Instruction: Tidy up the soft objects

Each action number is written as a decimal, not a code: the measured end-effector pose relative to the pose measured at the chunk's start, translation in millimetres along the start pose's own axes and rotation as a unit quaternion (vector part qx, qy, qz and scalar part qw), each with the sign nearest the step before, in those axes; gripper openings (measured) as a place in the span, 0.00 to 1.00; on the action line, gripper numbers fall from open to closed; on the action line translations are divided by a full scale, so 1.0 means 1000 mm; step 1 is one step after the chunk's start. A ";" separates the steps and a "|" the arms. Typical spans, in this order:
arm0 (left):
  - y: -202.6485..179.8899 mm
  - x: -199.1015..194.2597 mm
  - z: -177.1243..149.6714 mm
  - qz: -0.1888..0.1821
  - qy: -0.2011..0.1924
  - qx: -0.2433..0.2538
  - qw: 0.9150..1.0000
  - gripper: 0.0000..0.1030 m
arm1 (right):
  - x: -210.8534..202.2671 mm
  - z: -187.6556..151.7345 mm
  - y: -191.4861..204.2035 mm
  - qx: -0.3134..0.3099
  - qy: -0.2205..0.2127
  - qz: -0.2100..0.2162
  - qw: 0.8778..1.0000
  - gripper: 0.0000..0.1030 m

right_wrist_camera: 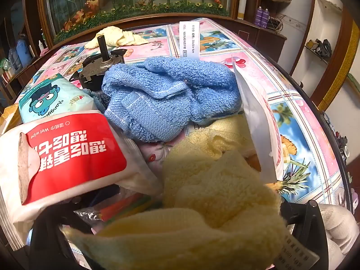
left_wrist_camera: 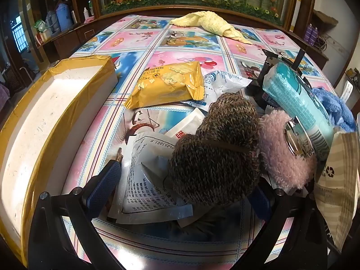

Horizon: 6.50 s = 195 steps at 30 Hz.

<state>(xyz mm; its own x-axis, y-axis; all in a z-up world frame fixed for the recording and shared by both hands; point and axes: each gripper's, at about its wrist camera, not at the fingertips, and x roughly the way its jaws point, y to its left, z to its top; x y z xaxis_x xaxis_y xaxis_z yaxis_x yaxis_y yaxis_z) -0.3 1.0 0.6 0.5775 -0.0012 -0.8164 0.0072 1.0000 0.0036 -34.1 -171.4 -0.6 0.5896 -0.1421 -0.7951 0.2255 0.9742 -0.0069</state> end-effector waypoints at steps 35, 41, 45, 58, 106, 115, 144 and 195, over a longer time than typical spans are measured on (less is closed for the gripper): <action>0.003 -0.008 -0.008 -0.005 -0.005 0.000 1.000 1.00 | 0.000 0.000 0.000 0.000 0.000 0.000 1.000 1.00; -0.002 -0.008 -0.009 -0.025 0.001 0.025 0.999 1.00 | 0.000 0.000 0.000 0.000 0.000 0.000 1.000 1.00; -0.002 -0.008 -0.010 -0.024 -0.001 0.023 0.999 1.00 | 0.000 0.000 0.000 0.000 0.000 0.000 1.000 1.00; -0.001 -0.015 -0.020 -0.021 -0.002 0.020 1.000 1.00 | -0.002 -0.002 -0.004 -0.031 0.016 0.025 0.999 1.00; 0.051 -0.080 -0.034 -0.160 -0.038 -0.007 0.986 0.60 | -0.004 0.001 0.000 -0.082 0.044 0.053 0.994 1.00; 0.055 -0.088 -0.035 -0.170 -0.037 0.033 0.984 0.60 | -0.033 -0.025 -0.032 -0.083 0.074 0.103 0.988 0.99; -0.075 -0.065 -0.041 -0.256 0.017 0.167 0.952 0.42 | -0.034 0.001 -0.053 -0.064 0.017 0.161 0.985 0.44; 0.228 -0.008 0.116 -0.141 -0.052 -0.061 0.987 0.44 | -0.022 0.103 0.254 -0.109 0.110 0.356 0.921 0.36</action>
<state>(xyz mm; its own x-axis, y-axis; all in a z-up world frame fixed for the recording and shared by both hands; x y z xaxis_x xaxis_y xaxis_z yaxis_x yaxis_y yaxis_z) 91.5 227.7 74.8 0.6469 -0.2738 -0.7118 0.0851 0.9534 -0.2894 89.8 60.9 77.5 0.3500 0.5627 -0.7489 -0.3335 0.8219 0.4618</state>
